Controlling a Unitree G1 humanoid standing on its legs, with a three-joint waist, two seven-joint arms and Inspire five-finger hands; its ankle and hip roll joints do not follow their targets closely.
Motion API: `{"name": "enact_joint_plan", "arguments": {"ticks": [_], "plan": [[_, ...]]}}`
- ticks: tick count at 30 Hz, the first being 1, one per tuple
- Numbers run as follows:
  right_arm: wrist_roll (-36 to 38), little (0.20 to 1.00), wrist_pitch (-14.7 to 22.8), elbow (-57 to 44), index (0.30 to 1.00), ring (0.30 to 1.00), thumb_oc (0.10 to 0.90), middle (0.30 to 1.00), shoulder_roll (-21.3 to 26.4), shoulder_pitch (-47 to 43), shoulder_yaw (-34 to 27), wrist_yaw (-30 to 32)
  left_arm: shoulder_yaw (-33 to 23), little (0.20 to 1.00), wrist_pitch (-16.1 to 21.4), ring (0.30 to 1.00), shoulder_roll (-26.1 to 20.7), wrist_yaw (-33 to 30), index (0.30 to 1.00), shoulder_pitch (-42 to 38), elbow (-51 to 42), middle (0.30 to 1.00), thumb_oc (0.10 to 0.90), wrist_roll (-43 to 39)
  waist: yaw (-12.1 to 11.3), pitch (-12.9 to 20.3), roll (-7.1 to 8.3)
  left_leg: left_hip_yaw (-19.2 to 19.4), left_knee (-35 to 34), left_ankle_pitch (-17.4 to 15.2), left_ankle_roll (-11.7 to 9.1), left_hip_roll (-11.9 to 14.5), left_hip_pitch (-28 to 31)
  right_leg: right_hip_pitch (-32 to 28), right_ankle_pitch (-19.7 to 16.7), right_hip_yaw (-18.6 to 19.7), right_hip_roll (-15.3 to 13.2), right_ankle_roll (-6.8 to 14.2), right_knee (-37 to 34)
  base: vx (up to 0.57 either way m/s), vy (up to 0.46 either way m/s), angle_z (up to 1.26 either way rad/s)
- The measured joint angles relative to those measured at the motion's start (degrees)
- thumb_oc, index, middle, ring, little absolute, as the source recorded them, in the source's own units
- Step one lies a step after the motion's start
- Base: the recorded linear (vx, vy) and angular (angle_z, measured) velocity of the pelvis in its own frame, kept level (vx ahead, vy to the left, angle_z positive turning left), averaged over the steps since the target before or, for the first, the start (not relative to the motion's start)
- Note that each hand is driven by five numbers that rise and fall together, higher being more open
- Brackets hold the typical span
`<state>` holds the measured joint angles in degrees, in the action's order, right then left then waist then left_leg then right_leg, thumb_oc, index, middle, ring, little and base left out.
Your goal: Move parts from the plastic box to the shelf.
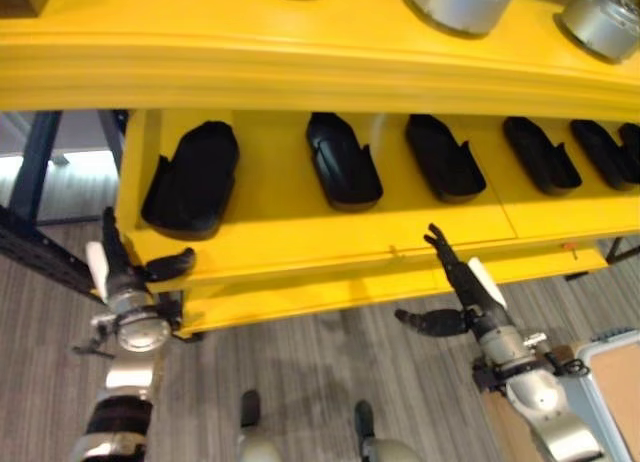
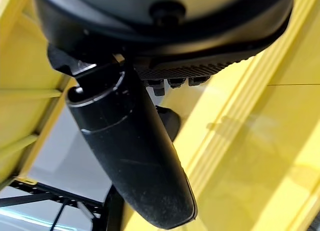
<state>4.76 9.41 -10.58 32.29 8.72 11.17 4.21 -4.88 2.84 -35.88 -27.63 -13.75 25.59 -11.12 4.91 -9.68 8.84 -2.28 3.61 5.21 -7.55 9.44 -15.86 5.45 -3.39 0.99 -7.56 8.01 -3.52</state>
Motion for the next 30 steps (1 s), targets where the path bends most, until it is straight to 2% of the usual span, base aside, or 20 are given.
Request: {"name": "enact_joint_plan", "arguments": {"ticks": [4, 7, 16, 30], "plan": [[0.05, 1.000, 0.16, 0.09, 1.000, 1.000, 0.900, 1.000, 0.02, -0.10, 1.53, -0.06, 0.77, 1.000, 0.05, 1.000, -3.08, 1.15, 1.000, -4.01, 6.73, 1.000, 0.900, -2.25, 0.82, -0.24, 0.79, 0.46, -0.02, -0.03, -0.09, 0.20, -0.18, 0.12, -0.23, 0.08, 0.09, -0.03, -0.62, 0.00, 0.007, -0.03], [0.57, 1.000, 0.29, 0.16, 1.000, 1.000, 0.900, 1.000, 0.06, -0.11, 1.65, -0.12, 3.44, 1.000, 0.98, 1.000, -8.17, 3.47, 1.000, -9.21, 12.45, 1.000, 0.900, -4.31, 1.17, -1.05, 1.38, 0.39, 0.18, -0.09, -0.37, 0.54, -1.34, 1.22, -0.50, 0.09, 0.43, -0.17, -0.59, 0.00, 0.000, 0.00], [2.24, 1.000, 0.30, 0.15, 1.000, 1.000, 0.900, 1.000, 0.22, -0.36, 2.02, -0.51, 4.12, 1.000, 1.09, 1.000, -8.76, 3.55, 1.000, -15.03, 16.76, 1.000, 0.900, -4.37, 1.09, -2.37, 1.78, 0.42, 1.04, -0.26, -0.38, 0.54, -2.36, 1.86, -0.69, 0.19, 0.42, -0.11, -0.59, 0.00, 0.002, 0.00], [2.24, 1.000, 0.31, 0.15, 1.000, 1.000, 0.900, 1.000, 0.22, -0.27, 2.02, -1.19, 5.77, 1.000, 0.99, 1.000, -10.14, 4.97, 1.000, -14.68, 13.59, 1.000, 0.900, -3.93, 0.73, -3.18, 1.88, 0.43, 3.62, -1.71, -0.26, 0.44, -3.94, 2.37, -0.77, 0.41, 0.31, -0.10, -0.52, 0.00, 0.000, 0.00]]}}
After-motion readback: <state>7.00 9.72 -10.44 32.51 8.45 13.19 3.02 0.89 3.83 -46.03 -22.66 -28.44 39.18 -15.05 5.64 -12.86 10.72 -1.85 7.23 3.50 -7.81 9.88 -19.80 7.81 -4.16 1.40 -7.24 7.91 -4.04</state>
